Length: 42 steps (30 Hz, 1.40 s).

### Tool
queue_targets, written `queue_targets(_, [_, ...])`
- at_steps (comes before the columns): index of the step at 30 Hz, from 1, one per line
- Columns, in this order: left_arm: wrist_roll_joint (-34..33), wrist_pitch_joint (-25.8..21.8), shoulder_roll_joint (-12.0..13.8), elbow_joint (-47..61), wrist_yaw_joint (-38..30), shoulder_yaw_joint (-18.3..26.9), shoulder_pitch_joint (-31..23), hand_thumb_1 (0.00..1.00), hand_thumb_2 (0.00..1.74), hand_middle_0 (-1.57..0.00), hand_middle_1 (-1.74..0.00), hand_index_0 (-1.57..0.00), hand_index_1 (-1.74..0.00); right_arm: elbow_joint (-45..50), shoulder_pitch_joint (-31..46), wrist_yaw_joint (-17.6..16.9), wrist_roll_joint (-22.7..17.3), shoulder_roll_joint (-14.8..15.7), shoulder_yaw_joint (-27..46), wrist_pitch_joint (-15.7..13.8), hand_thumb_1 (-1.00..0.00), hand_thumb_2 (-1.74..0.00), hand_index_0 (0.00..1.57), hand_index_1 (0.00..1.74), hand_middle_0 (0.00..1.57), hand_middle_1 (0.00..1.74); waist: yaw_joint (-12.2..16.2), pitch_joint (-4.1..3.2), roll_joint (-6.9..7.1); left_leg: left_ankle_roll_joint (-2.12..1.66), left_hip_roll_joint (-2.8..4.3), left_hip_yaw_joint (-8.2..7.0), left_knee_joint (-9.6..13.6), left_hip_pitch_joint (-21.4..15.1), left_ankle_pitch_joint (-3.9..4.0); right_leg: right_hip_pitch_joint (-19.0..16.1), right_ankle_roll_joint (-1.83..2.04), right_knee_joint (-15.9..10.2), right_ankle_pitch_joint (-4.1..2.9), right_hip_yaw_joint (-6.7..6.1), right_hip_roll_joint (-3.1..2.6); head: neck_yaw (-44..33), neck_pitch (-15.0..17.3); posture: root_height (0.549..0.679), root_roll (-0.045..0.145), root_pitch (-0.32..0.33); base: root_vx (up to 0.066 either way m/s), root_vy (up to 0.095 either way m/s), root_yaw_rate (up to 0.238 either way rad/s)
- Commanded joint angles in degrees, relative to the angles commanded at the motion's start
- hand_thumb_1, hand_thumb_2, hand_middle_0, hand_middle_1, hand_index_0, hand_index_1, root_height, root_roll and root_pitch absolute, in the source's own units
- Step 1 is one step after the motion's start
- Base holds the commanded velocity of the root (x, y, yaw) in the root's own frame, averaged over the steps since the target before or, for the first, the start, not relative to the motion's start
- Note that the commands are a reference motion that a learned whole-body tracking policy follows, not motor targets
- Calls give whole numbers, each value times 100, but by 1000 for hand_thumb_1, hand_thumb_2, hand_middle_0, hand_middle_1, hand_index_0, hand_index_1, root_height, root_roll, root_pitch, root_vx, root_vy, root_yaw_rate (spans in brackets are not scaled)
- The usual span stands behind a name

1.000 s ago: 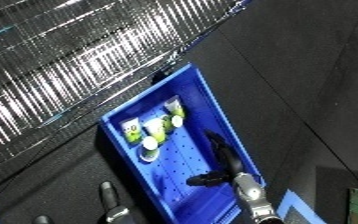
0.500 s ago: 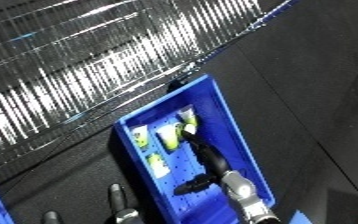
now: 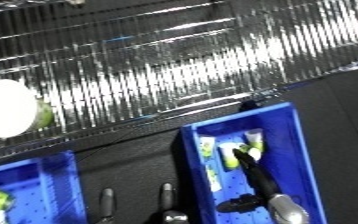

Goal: Pick up the object and place it into the box

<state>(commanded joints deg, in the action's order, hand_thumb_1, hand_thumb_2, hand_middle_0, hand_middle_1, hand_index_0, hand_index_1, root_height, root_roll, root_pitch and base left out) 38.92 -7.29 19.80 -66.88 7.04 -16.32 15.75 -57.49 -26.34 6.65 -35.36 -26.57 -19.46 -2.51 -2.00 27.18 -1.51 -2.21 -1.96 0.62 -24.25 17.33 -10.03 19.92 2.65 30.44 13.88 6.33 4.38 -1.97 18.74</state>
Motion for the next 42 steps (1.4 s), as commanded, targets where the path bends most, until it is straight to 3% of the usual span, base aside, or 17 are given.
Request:
queue_targets(7, [-87,-222,131,236,147,-88,49,0,0,0,0,0,0,13,163,-249,-241,177,-65,-88,0,0,0,0,0,0,-150,40,19,11,-42,117,-87,142,14,41,38,-48,-37,97,11,-877,-168,659,60,52,7,-66,264])
queue_targets(13, [101,-407,245,546,133,-87,74,0,0,0,0,0,0,-38,228,-289,-284,264,-199,-242,0,0,0,0,0,0,-264,155,83,42,-17,166,-311,323,-44,111,49,22,-44,172,30,-1276,-236,658,54,54,1,-35,86])
queue_targets(19, [315,-978,303,1183,52,-101,5,0,0,0,0,0,0,-131,168,-282,-389,286,-229,-277,0,0,0,0,0,0,-406,258,107,48,-17,231,-400,456,-66,194,40,158,-6,245,53,-1244,-292,656,49,58,-1,-18,94])
queue_targets(26, [200,-1718,518,2904,-449,-177,-292,0,0,0,0,0,0,-171,381,-267,-662,290,-140,-464,0,0,0,0,0,0,-655,262,98,51,-68,356,-362,543,-80,229,58,185,-21,411,143,-727,-315,657,47,68,12,-34,181])
queue_targets(34, [189,-2015,829,4470,-465,-145,-346,0,0,0,0,0,0,-346,565,-149,-1005,257,11,-660,0,0,0,0,0,0,-860,262,85,65,-140,468,-389,625,-120,249,60,236,-38,577,261,-212,-341,657,47,75,15,-43,159])
queue_targets(42, [-127,-2238,971,5331,-625,-77,-150,0,0,0,0,0,0,-501,631,-16,-1178,269,32,-723,0,0,0,0,0,0,-845,262,147,68,-153,463,-479,656,-180,266,63,276,-52,565,261,-188,-457,657,45,73,26,-13,-14])
